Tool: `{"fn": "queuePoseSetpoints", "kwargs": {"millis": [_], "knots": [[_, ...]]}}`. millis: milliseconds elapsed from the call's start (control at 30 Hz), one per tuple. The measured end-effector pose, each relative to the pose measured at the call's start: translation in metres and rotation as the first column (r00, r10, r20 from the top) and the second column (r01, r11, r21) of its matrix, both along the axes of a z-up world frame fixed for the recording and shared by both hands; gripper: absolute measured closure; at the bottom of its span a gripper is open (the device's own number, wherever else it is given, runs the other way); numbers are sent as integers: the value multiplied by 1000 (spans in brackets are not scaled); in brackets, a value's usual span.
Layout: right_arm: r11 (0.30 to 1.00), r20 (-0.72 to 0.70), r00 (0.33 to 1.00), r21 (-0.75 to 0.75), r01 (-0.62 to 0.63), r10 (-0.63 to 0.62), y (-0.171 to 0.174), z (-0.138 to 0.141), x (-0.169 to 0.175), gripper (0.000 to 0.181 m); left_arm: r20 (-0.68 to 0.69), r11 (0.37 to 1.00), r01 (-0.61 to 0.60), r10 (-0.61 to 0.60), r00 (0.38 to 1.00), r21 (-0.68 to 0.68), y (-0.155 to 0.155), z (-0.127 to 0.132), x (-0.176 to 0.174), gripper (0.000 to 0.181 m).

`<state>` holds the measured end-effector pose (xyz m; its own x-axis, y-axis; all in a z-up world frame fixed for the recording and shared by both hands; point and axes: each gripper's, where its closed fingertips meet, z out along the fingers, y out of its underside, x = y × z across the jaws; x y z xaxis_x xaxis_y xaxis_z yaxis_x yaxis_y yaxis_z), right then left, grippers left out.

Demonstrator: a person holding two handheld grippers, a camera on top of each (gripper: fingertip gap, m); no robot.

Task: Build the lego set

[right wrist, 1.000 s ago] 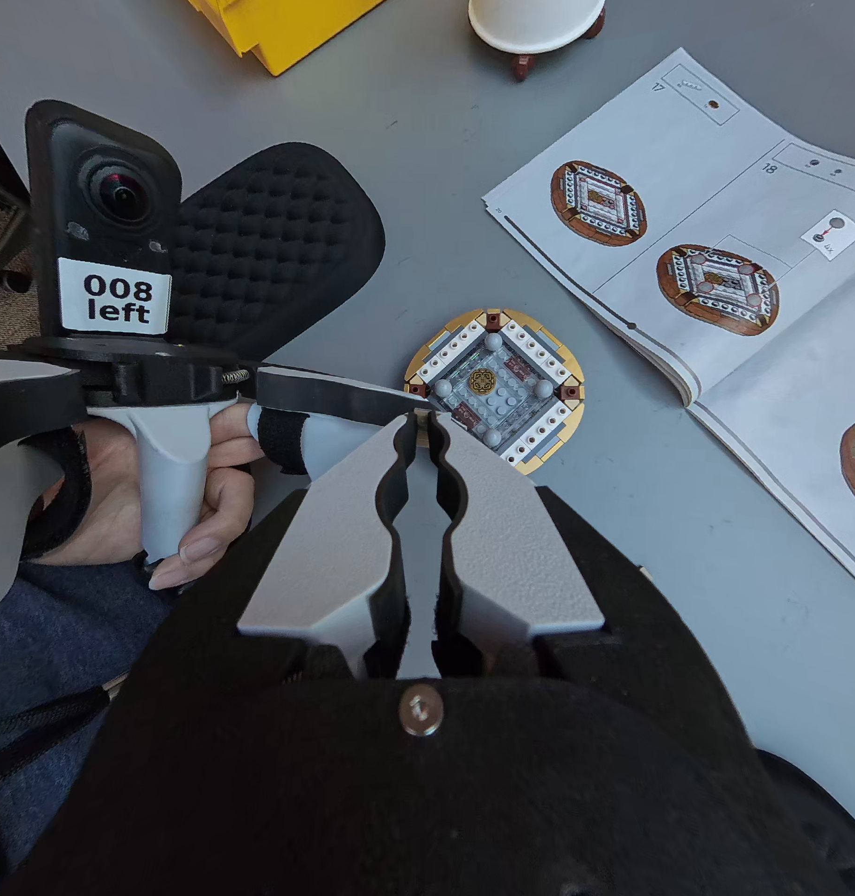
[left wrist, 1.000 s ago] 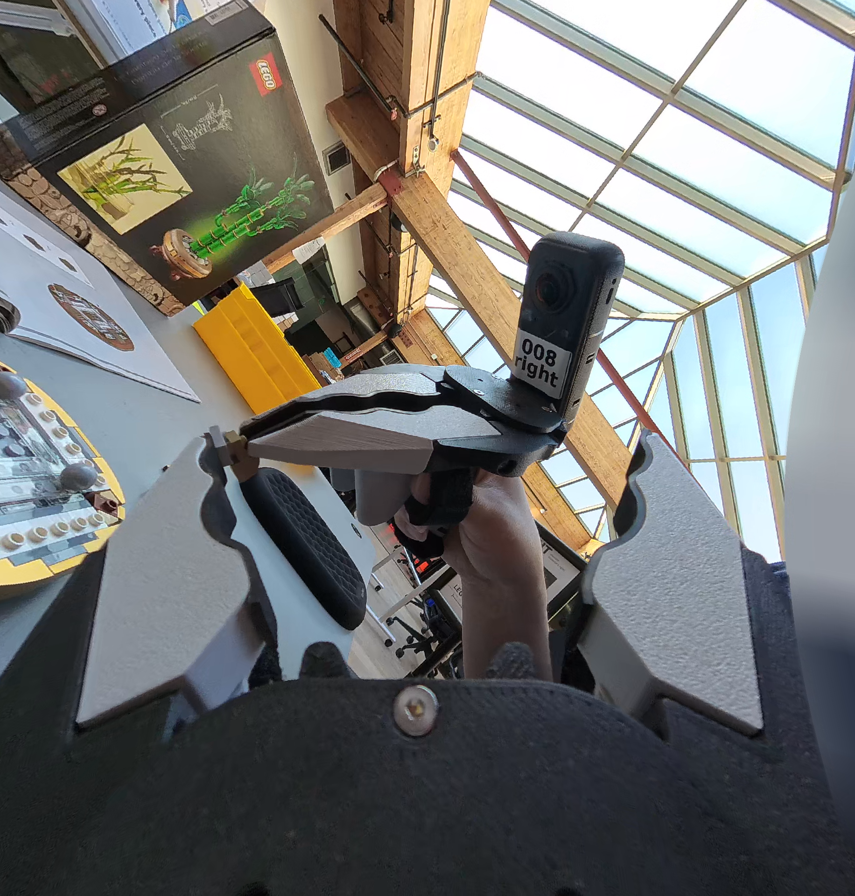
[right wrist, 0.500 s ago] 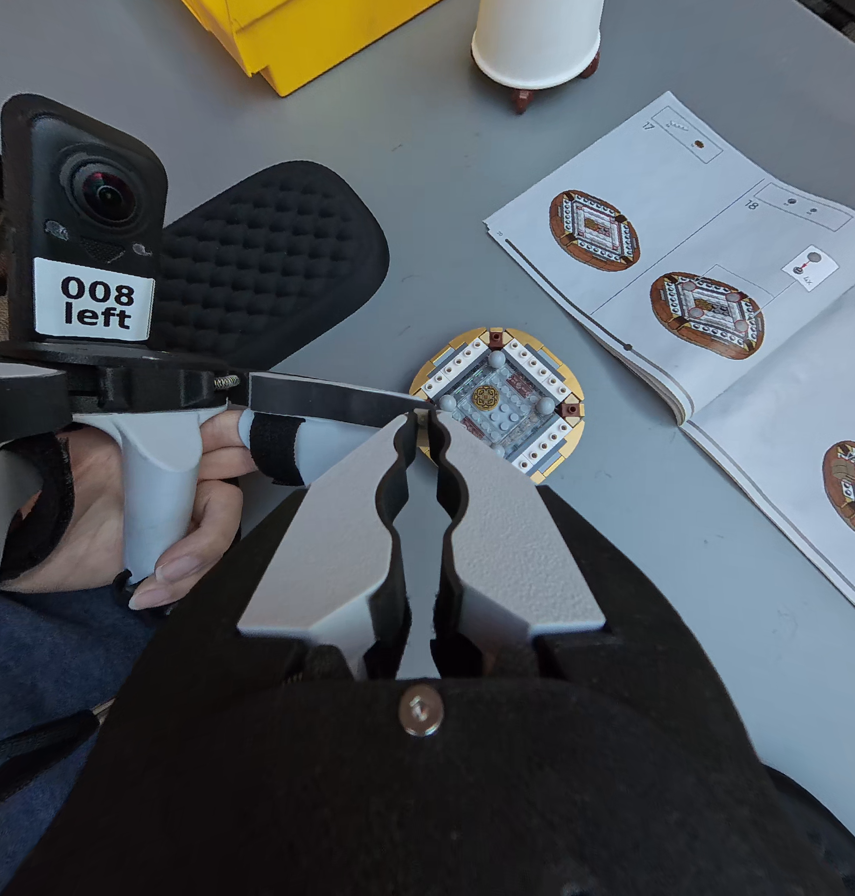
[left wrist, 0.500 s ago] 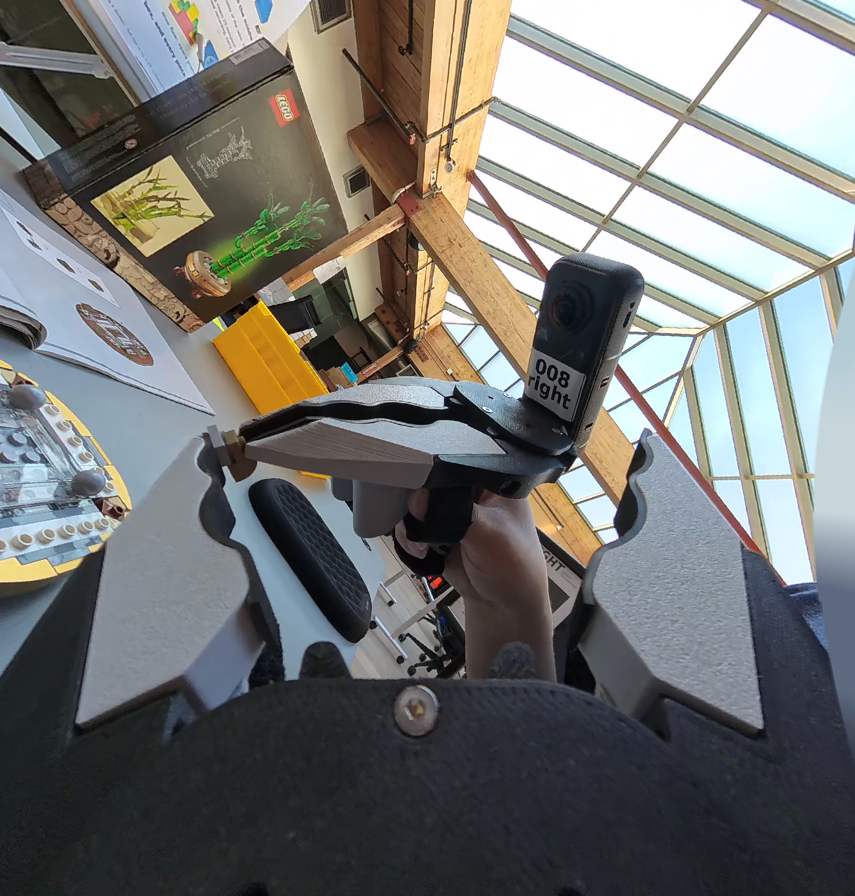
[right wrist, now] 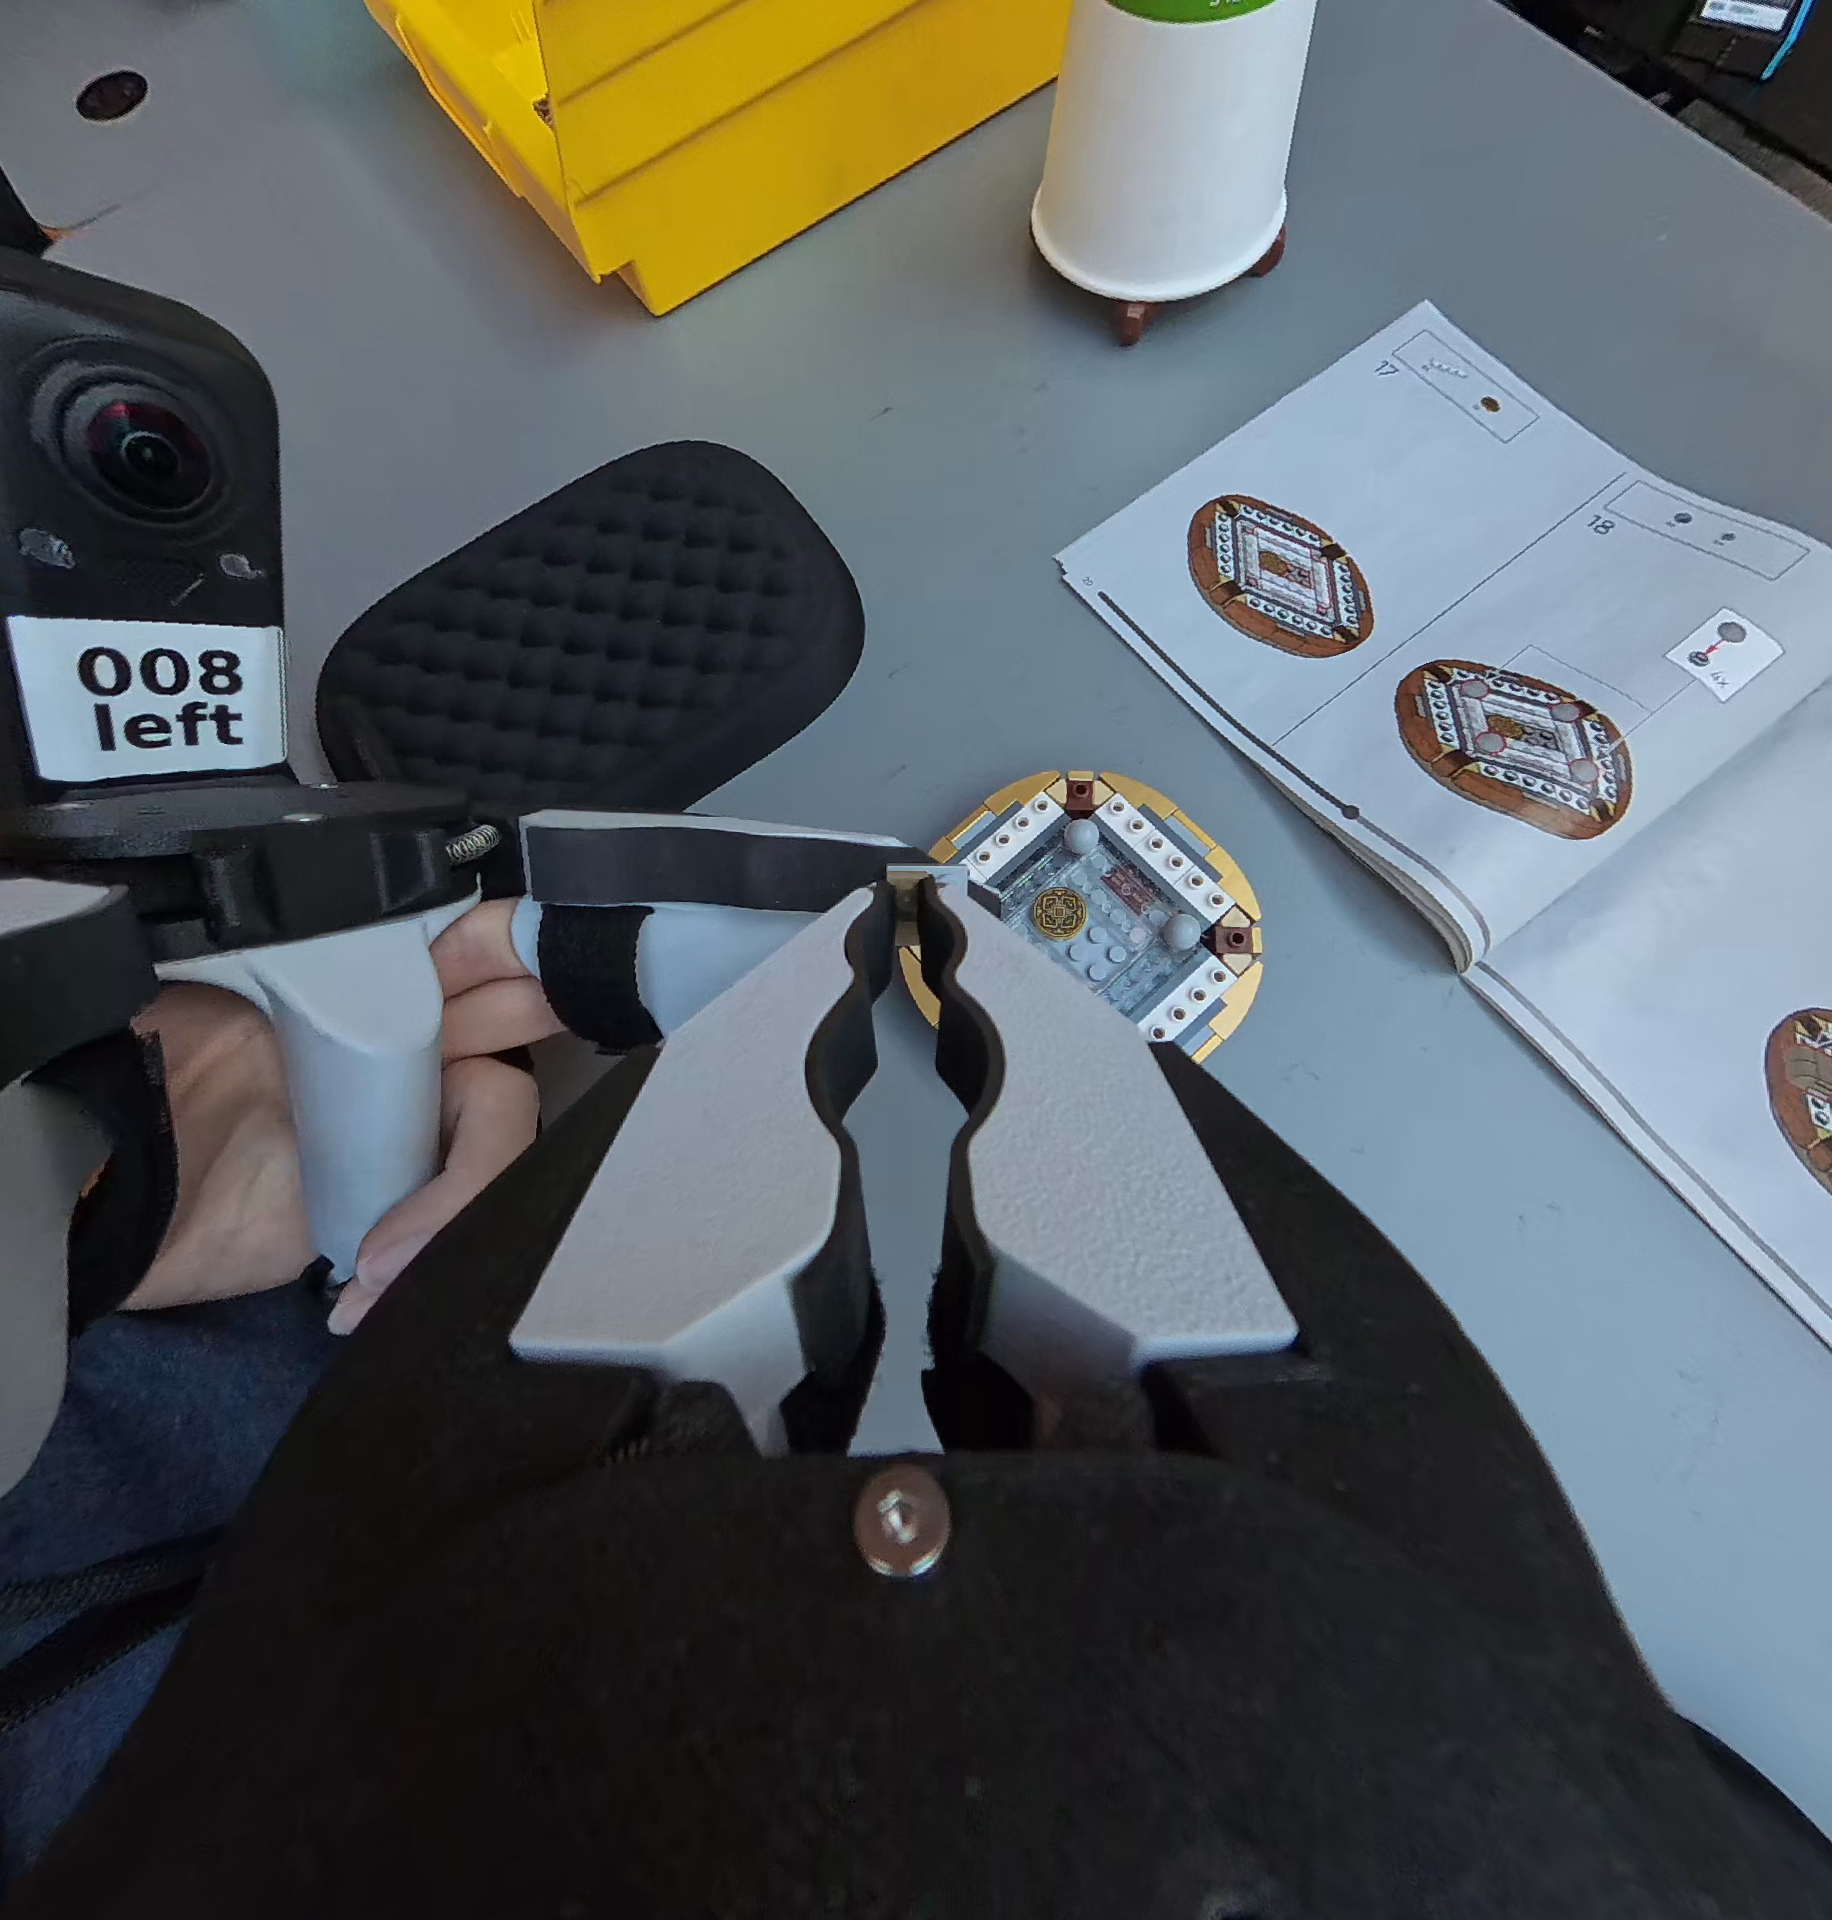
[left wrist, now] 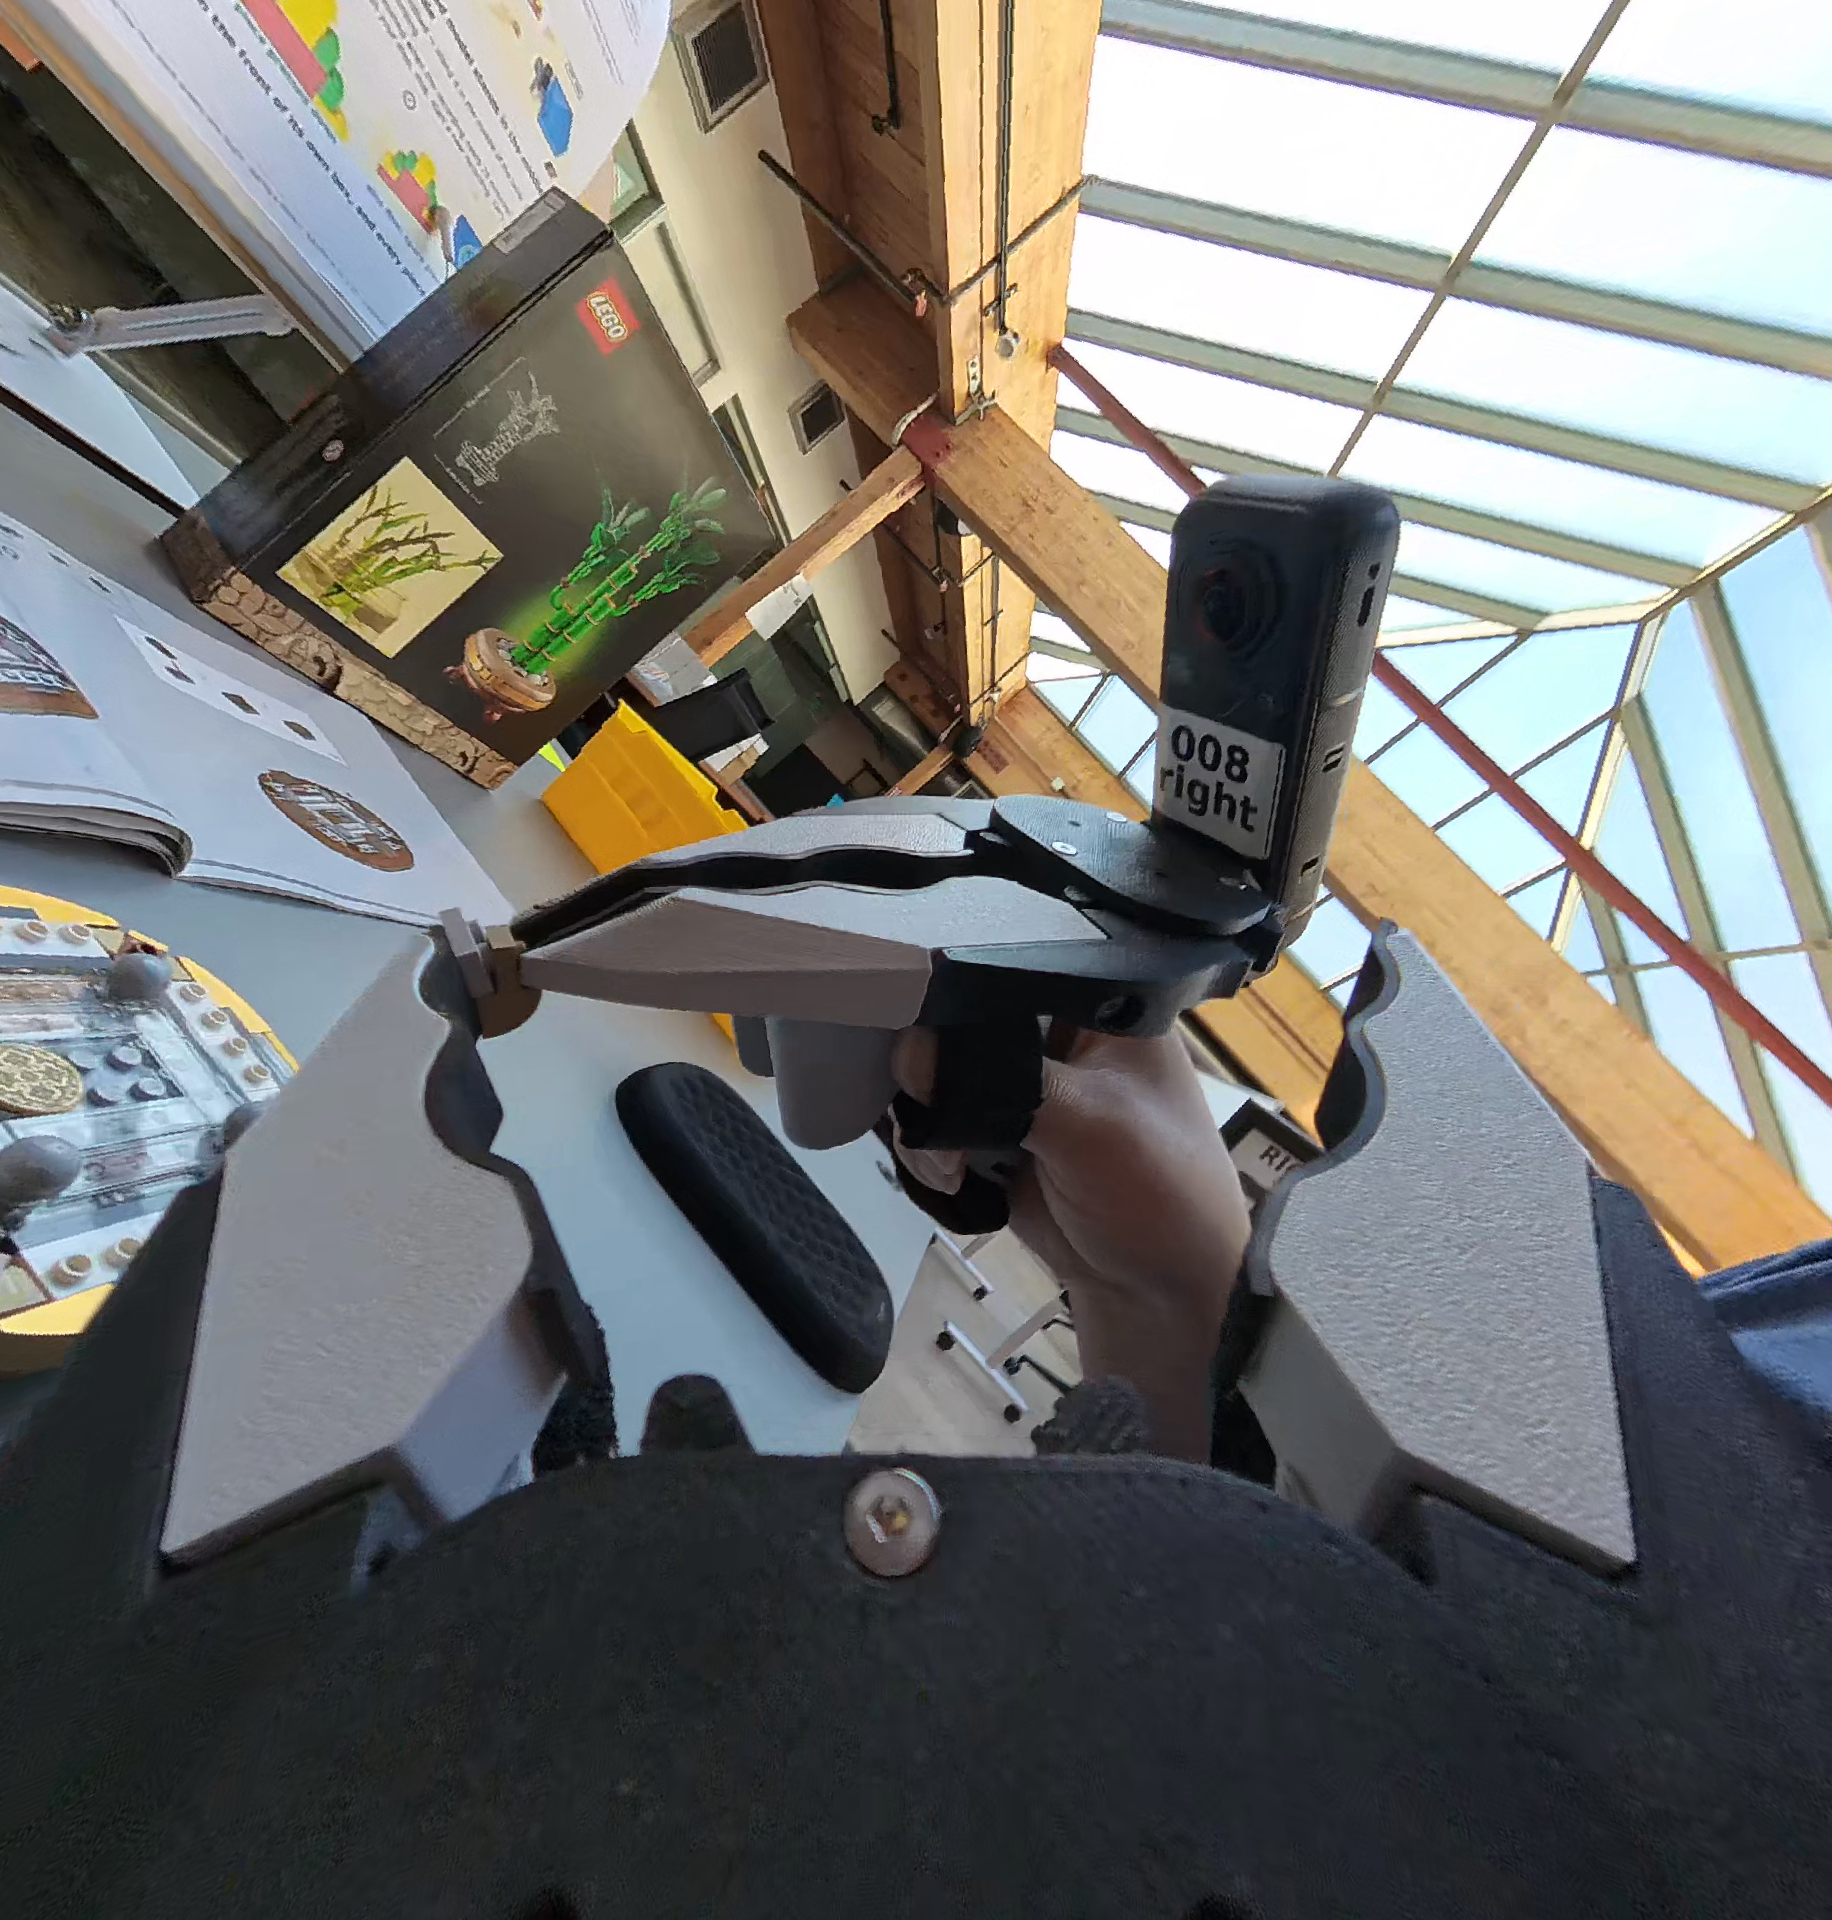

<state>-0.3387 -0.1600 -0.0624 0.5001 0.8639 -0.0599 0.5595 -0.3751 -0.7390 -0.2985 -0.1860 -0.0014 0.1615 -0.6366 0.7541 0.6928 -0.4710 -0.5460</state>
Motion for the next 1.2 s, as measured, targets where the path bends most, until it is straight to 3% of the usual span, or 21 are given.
{"fn": "queuePoseSetpoints", "kwargs": {"millis": [567,767,867,933,1067,1200], "knots": [[999,59,997,-36,-38,40,-4,0,-4,178,-300,998,-10,30,953,69,-6,-15,14,22],[998,92,995,-30,-47,49,-5,-2,-4,178,-237,997,23,-4,972,78,-9,-13,9,23],[999,79,996,-30,-41,44,-6,0,-2,178,-176,998,13,-3,984,60,-6,-14,2,41],[999,76,996,-36,-34,36,-7,-2,0,178,-150,998,24,-17,989,50,-6,-15,2,43],[997,85,996,-77,-12,18,-7,-10,7,177,-232,997,43,-28,972,58,-10,-23,16,31],[994,60,998,-112,-9,16,-9,-8,12,177,-231,996,62,-47,972,60,-12,-22,19,36]]}}
